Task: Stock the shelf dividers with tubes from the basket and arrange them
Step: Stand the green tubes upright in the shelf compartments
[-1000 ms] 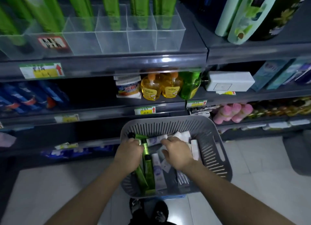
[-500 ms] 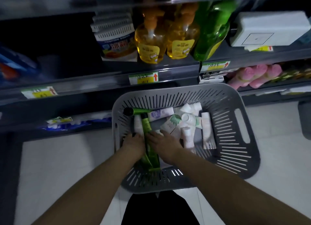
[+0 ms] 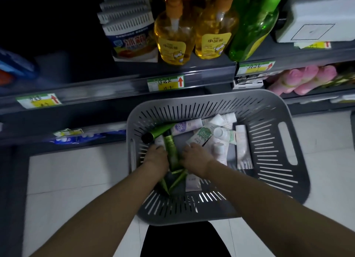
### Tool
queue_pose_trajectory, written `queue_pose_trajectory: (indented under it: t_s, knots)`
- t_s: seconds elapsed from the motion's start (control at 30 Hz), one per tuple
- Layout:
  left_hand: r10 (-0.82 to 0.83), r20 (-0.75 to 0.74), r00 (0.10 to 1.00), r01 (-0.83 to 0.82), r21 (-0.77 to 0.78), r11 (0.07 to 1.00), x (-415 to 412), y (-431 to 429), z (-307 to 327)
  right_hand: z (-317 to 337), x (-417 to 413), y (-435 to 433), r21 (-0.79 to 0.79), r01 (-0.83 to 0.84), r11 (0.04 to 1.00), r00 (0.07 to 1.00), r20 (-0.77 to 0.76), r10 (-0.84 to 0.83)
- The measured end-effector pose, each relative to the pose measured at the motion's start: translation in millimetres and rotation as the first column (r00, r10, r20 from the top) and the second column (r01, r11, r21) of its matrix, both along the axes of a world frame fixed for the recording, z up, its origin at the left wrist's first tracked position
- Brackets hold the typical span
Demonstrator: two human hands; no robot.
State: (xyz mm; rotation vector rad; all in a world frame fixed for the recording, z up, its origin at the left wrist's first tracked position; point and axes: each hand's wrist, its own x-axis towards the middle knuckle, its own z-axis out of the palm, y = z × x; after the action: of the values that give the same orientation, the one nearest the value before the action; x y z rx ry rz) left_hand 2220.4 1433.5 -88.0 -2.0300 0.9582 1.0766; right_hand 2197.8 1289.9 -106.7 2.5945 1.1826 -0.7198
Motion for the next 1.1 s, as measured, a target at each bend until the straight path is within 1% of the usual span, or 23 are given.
queue_pose_trajectory:
  t_s: [0.07,0.17,0.23,0.3,0.37,0.4,0.47,0.5,0.53,0.57,0.6,0.63,0.7,0.73,0.77,0.83,0.87,0.9,0.97,1.0,1.03,1.07,1.1]
  knots:
    - [0.016,-0.016,1.0,-0.016,0.024,1.0,3,0,5,7,-2,-13,0.005,0.042,0.999,0.999,-0.025,-0.042]
    - [0.106,-0.048,0.993,-0.105,0.027,0.994,5,-1,9,6,-12,-26,-0.018,0.043,0.999,0.994,-0.101,-0.045]
    - [0.142,-0.065,0.988,-0.142,-0.002,0.99,6,-1,20,8,-19,-36,-0.047,0.147,0.988,0.974,-0.164,-0.153]
    - [0.137,-0.06,0.989,-0.141,-0.069,0.988,8,2,33,14,-22,-49,-0.054,0.356,0.933,0.899,-0.252,-0.358]
    - [0.132,-0.061,0.989,-0.139,-0.133,0.981,10,6,50,23,-26,-62,-0.016,0.562,0.827,0.775,-0.339,-0.533]
    - [0.158,-0.059,0.986,-0.166,-0.174,0.971,11,8,60,28,-27,-66,-0.014,0.615,0.789,0.729,-0.37,-0.575]
    - [0.225,-0.061,0.973,-0.233,-0.283,0.93,14,11,79,38,-25,-72,-0.014,0.671,0.741,0.679,-0.391,-0.621]
    - [0.277,-0.077,0.958,-0.287,-0.331,0.899,16,12,88,45,-24,-72,0.016,0.709,0.705,0.652,-0.395,-0.647]
    - [0.347,-0.115,0.931,-0.365,-0.372,0.854,18,14,99,51,-21,-72,0.057,0.76,0.647,0.609,-0.411,-0.679]
    - [0.428,-0.182,0.885,-0.464,-0.41,0.785,20,17,109,60,-17,-70,0.104,0.811,0.575,0.556,-0.44,-0.705]
    - [0.51,-0.279,0.814,-0.58,-0.442,0.684,23,21,118,69,-12,-67,0.152,0.86,0.488,0.494,-0.493,-0.716]
    - [0.562,-0.372,0.739,-0.671,-0.484,0.562,25,26,125,77,-7,-65,0.189,0.904,0.384,0.42,-0.566,-0.709]
    - [0.59,-0.513,0.624,-0.764,-0.561,0.32,29,34,141,98,2,-59,0.202,0.971,0.131,0.239,-0.75,-0.617]
    - [0.592,-0.558,0.581,-0.782,-0.584,0.216,30,37,151,108,6,-57,0.194,0.981,0.028,0.178,-0.822,-0.541]
    - [0.595,-0.606,0.528,-0.799,-0.591,0.108,30,40,160,118,10,-56,0.199,0.979,-0.041,0.157,-0.869,-0.468]
    - [0.583,-0.701,0.41,-0.814,-0.57,-0.113,28,42,180,136,18,-53,0.244,0.967,-0.071,0.199,-0.899,-0.389]
    - [0.567,-0.739,0.364,-0.81,-0.552,-0.2,27,43,189,146,22,-51,0.266,0.962,-0.062,0.223,-0.898,-0.378]
    - [0.541,-0.773,0.33,-0.798,-0.535,-0.278,26,44,197,157,24,-47,0.292,0.953,-0.075,0.248,-0.901,-0.357]
    - [0.487,-0.831,0.27,-0.76,-0.494,-0.422,22,43,213,176,28,-42,0.373,0.924,-0.079,0.318,-0.868,-0.382]
    - [0.46,-0.851,0.252,-0.734,-0.478,-0.482,20,43,220,188,28,-39,0.417,0.906,-0.071,0.355,-0.841,-0.409]
    - [0.439,-0.862,0.256,-0.707,-0.476,-0.524,19,42,229,195,30,-37,0.467,0.88,-0.086,0.4,-0.826,-0.398]
    - [0.428,-0.861,0.277,-0.681,-0.49,-0.544,18,42,237,207,30,-35,0.505,0.859,-0.086,0.439,-0.812,-0.385]
    - [0.422,-0.855,0.301,-0.66,-0.506,-0.555,19,43,245,215,31,-34,0.535,0.838,-0.108,0.471,-0.808,-0.354]
